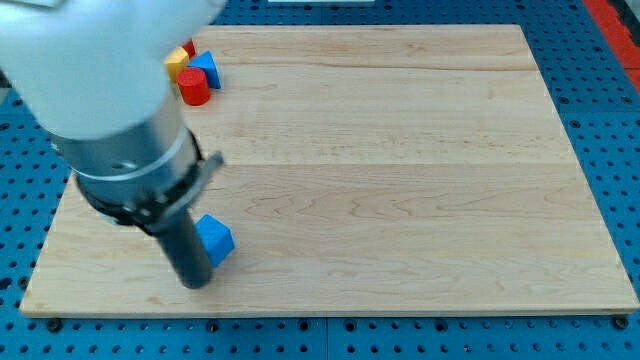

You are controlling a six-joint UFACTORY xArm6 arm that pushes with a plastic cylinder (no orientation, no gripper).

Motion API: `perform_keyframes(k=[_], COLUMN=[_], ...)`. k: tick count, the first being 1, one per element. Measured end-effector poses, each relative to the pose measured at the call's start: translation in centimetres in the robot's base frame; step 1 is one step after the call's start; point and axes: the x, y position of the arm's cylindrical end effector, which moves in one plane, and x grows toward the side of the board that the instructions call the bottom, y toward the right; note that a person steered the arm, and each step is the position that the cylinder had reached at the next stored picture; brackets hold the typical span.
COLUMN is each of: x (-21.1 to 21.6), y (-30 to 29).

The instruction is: Push the blue cube into the green star

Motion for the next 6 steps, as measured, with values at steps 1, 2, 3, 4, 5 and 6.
perform_keyframes(k=[1, 2, 3, 4, 5, 6], x=[-2.2, -6.1, -5.6, -7.7, -13.5, -17.8], y=[2.1, -3.4, -4.8, -7.4, -10.1, -10.1])
